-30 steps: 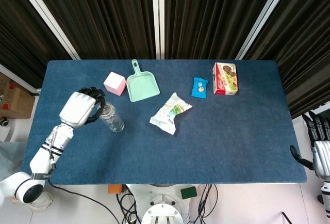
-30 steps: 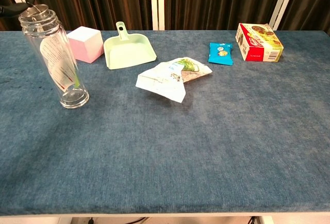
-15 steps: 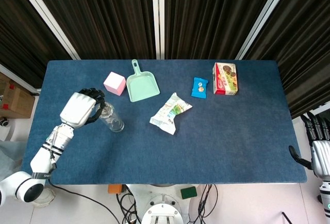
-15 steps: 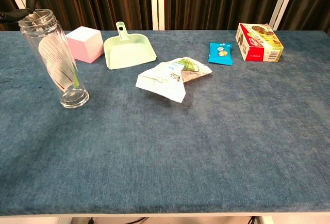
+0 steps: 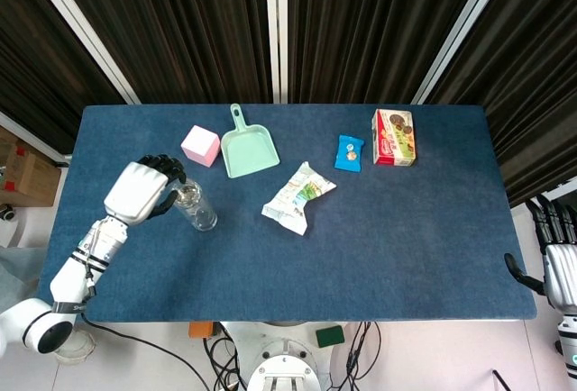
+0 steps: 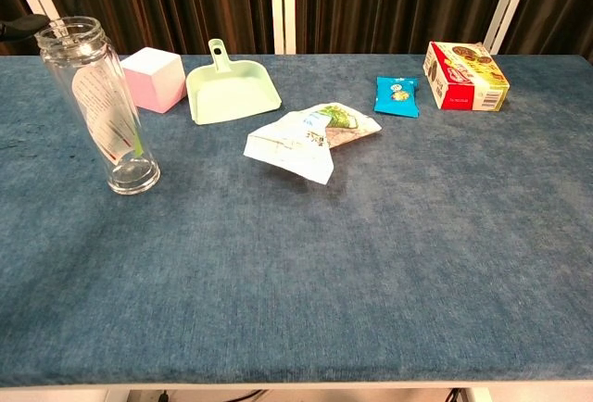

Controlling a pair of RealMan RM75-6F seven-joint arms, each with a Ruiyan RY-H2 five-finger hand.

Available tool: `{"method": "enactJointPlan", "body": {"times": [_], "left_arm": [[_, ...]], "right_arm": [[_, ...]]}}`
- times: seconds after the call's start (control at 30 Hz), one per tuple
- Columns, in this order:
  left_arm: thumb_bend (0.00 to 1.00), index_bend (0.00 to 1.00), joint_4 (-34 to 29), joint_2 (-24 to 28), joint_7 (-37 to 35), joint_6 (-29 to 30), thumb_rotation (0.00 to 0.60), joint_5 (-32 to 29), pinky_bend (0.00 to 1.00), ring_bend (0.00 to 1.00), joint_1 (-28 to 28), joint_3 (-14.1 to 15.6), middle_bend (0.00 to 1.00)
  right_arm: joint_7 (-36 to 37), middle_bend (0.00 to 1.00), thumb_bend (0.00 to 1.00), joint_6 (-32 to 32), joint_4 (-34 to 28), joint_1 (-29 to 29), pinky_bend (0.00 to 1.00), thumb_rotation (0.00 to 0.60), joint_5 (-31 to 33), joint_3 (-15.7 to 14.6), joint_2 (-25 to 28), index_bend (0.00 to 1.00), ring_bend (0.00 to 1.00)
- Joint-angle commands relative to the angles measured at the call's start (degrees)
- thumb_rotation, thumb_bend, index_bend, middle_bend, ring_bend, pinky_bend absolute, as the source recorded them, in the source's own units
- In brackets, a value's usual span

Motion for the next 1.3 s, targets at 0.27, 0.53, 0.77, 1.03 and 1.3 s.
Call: {"method": "enactJointPlan", "body": {"times": [0.27,0.53,0.77,1.03,1.3], "left_arm": [[0.43,0.14,-1.94,2.09,-0.91,1.54,0.6,2.54,0.32,0.25,0.8,0.85,0.27],[0.19,0.34,-2.02,3.07,-7.71,3.25,0.288,7.62,0.26,0.16,1.59,2.32,0.2],[0.12,0.36,-0.92,2.16,-8.65,2.71,0.198,9.27,0.18,0.06,1.43,3.42,0.11],[0.12,0.38,2.28,0.05,-7.44,4.58,0.168,9.7,0.16,0.02,1.85,3.12,0.07],[0.12,0.47,3.44,-0.4,-7.31,4.7,0.164,9.19,0.16,0.03,2.07,3.18,0.07]], "right_arm": [[0.06,0.0,0.29,0.01,-0.05,-0.02,0.0,0.6,0.07,0.02,0.0,0.0,0.0],[0.17,0.0,0.29,-0.02,0.2,-0.01,0.0,0.6,0.15,0.03,-0.15,0.0,0.0],[-0.15,0.0,0.29,0.01,-0.05,0.0,0.0,0.6,0.07,0.04,-0.09,0.0,0.0],[-0.57,0.0,0.29,-0.19,-0.23,0.08,0.0,0.6,0.06,-0.03,-0.13,0.0,0.0],[-0.84,0.0,0.29,-0.54,-0.24,0.21,0.0,0.6,0.23,-0.06,-0.19,0.0,0.0]]}}
